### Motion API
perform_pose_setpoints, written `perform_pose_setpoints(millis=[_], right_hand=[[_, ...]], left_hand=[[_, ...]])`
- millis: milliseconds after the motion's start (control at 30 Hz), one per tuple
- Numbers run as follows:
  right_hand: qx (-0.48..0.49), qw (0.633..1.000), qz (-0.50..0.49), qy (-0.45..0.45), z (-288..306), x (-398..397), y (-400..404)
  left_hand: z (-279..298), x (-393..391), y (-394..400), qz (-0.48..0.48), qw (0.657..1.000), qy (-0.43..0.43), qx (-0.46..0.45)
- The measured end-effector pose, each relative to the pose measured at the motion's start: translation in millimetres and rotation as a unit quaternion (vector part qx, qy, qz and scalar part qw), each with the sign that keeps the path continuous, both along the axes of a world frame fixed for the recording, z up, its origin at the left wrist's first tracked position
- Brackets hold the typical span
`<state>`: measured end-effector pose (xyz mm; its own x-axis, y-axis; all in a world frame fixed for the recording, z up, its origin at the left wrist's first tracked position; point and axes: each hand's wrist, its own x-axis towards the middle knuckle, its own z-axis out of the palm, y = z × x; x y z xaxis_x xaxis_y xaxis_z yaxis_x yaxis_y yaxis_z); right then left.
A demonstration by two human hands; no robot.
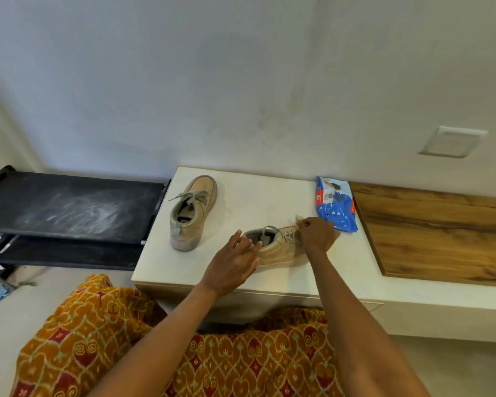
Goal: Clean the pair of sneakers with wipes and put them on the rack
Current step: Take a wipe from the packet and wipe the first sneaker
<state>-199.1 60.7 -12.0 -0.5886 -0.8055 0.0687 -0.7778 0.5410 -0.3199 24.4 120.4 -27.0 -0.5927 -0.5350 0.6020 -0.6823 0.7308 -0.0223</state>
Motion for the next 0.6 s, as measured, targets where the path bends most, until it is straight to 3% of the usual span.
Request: perform_pose_setpoints(millis=[133, 200, 400, 467, 600], right_hand=[[0.012, 0.971, 0.17, -0.168, 5.1, 11.9, -9.1], [0.014, 0.965, 0.213, -0.154, 5.9, 12.2, -6.4], [0.017, 0.989, 0.121, 0.083, 4.1, -18.5, 5.1], [-0.011, 0.994, 0.077, 0.081, 4.6, -30.7, 11.3], [-0.094, 0.995, 0.026, -0.018, -2.7, -35.7, 26.9]], left_hand=[[-1.8, -1.9, -3.9, 0.008, 0.999, -0.021, -0.022], [3.6, -4.2, -2.8, 0.017, 1.0, -0.01, 0.003], [10.2, -5.5, -7.4, 0.01, 0.997, 0.0, 0.072], [14.5, -7.1, -7.8, 0.007, 0.996, 0.012, 0.085], [16.2, -10.5, -7.5, 0.002, 0.995, 0.028, 0.093]])
